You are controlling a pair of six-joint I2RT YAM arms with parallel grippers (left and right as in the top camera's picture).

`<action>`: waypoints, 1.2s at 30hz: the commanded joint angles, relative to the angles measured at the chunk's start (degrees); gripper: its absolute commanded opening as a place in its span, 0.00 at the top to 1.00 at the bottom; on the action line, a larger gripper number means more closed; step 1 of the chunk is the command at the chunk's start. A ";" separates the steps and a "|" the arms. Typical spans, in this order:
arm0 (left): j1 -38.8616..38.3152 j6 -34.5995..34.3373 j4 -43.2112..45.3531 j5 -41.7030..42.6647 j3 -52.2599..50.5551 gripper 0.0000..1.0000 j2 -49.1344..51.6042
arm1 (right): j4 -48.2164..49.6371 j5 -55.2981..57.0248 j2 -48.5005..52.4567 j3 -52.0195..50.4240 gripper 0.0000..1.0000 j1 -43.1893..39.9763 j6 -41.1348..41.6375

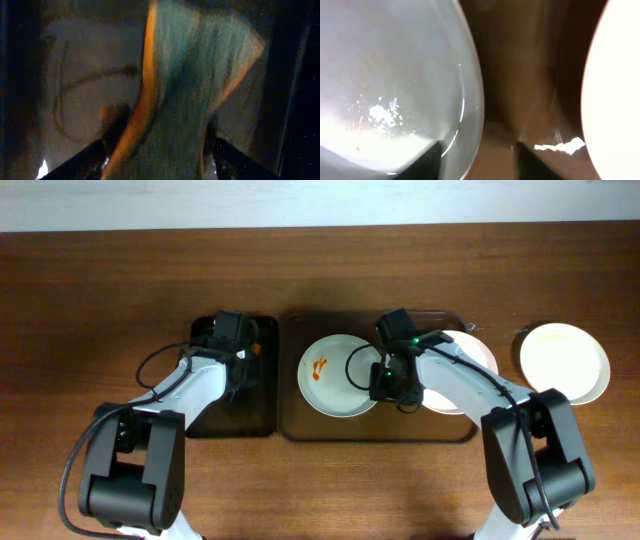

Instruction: Clean dirty plates on tray and stack at the side

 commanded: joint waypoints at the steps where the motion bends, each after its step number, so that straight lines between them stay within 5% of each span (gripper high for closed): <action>1: 0.39 -0.02 6.67 -2.38 -0.72 0.20 -0.87 | 0.39 2.21 0.33 1.22 0.40 -0.31 0.09; 6: 0.26 -0.02 7.45 -2.34 -0.74 0.20 0.20 | 1.66 2.93 0.39 0.90 0.41 -0.28 0.11; 7: -0.09 -0.02 7.28 -2.40 -0.79 0.28 2.12 | 1.97 2.93 0.46 0.85 0.41 -0.24 0.13; 9: 0.15 -0.02 7.89 -2.40 -0.79 0.62 3.28 | 1.95 3.28 0.46 0.85 0.46 -0.24 0.33; 13: -0.02 -0.02 3.74 -1.03 -0.79 0.80 3.19 | 2.38 5.44 2.64 0.81 0.53 -0.17 3.34; 15: -0.02 -0.02 -3.28 2.91 -0.79 0.64 3.19 | 2.36 5.73 2.78 0.81 0.70 0.13 3.30; 16: -0.02 0.00 -6.62 2.80 -0.79 0.41 3.19 | 2.36 5.68 2.78 0.92 0.70 0.13 3.30; 17: 0.00 0.09 -7.52 1.79 -0.72 0.37 3.15 | 2.36 5.70 2.78 1.09 0.71 0.09 3.26; 22: 0.04 1.11 -6.69 0.13 3.10 0.46 0.66 | 1.68 3.91 2.78 1.42 0.70 0.07 2.69; 24: 0.02 1.09 -4.13 -3.45 3.19 0.52 0.57 | 1.68 3.98 2.78 1.42 0.80 0.07 2.67; 27: 0.02 1.11 2.10 -6.08 3.13 0.36 0.63 | 1.42 3.98 2.78 1.42 0.86 0.07 2.64; 34: 0.02 1.11 4.17 -6.05 3.02 0.38 3.89 | 1.62 4.00 2.78 1.40 0.79 0.07 2.64; 36: 0.02 1.11 4.17 -6.05 3.02 0.42 4.96 | 2.64 3.98 2.78 1.42 0.71 0.07 2.12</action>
